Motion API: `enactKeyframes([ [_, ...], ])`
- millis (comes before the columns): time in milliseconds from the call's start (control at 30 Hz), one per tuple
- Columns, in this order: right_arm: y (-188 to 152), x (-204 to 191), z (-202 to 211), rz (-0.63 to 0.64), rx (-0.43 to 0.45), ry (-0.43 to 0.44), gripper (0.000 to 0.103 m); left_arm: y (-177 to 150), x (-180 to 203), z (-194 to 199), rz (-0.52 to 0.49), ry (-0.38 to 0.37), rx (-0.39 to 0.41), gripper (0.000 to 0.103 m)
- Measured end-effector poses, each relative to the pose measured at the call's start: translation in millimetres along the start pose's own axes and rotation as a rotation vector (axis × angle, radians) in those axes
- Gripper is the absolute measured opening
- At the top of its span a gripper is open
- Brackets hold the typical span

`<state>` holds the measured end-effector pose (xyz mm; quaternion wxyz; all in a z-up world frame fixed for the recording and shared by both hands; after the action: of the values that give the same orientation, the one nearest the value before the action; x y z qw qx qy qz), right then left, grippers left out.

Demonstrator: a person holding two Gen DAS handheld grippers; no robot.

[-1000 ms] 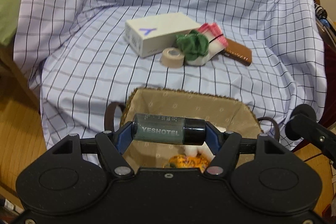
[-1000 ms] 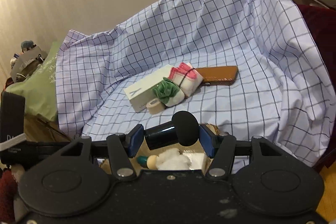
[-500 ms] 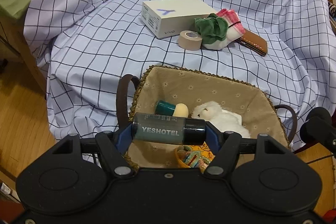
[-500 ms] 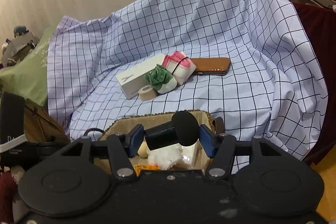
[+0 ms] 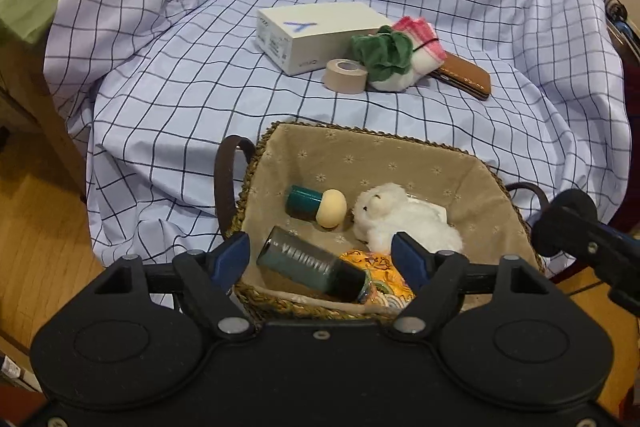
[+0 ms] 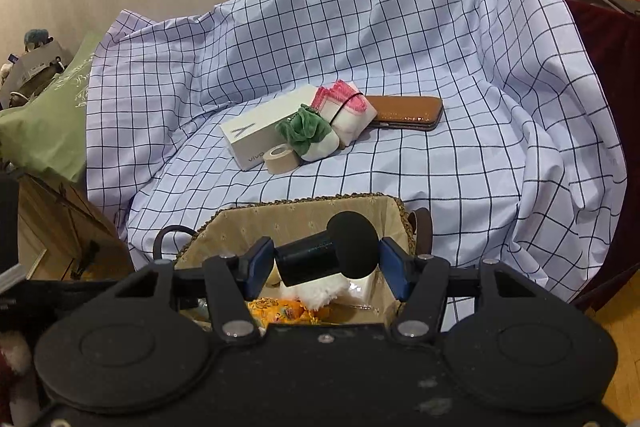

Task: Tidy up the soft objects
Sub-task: 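Carry the stopper and cylinder with both tools over the basket, then open both tools to drop the cylinder and stopper into the basket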

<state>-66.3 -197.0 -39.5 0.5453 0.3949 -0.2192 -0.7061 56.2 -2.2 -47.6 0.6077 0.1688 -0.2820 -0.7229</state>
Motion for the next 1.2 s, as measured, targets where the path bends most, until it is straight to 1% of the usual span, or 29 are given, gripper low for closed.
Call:
enactKeyframes([
  [100, -1, 1, -1, 0.001, -0.006, -0.002, 0.057, 0, 1, 0, -0.008, 0.007, -0.001, 0.074],
  [167, -1, 0, -2, 0.002, -0.01, -0.002, 0.057, 0, 0, 0, 0.0, 0.006, -0.002, 0.077],
  [267, -3, 0, -4, 0.006, -0.021, -0.003, 0.057, 1, -4, 5, 0.014, 0.018, 0.017, 0.078],
  [333, -4, 0, -5, 0.01, -0.031, -0.005, 0.057, 2, -6, 9, 0.018, 0.039, 0.04, 0.082],
  [400, -5, -1, -7, 0.017, -0.039, -0.008, 0.057, 3, -7, 13, 0.022, 0.049, 0.06, 0.09],
  [467, -5, -2, -8, 0.021, -0.043, -0.009, 0.057, 4, -8, 15, 0.028, 0.051, 0.072, 0.092],
  [733, -5, -1, -10, 0.018, -0.053, -0.014, 0.059, 4, -11, 13, 0.043, 0.049, 0.065, 0.092],
  [933, -6, 1, -12, 0.007, -0.06, -0.011, 0.061, 3, -10, 12, 0.04, 0.045, 0.057, 0.092],
  [1200, -6, 0, -11, 0.012, -0.057, -0.012, 0.062, 1, -9, 10, 0.039, 0.045, 0.048, 0.092],
])
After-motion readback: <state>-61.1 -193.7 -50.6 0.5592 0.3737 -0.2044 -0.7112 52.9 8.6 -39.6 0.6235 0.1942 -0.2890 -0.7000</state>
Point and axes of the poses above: each gripper's, at about its wrist camera, not at the fingertips, and z roughly against the way its jaws point, x to its right, y to its top, the point moved 4 cm from there along -z, roughly the way its jaws point, and after that the axes turned 5 degrees about -z, right-handed, at the moved point
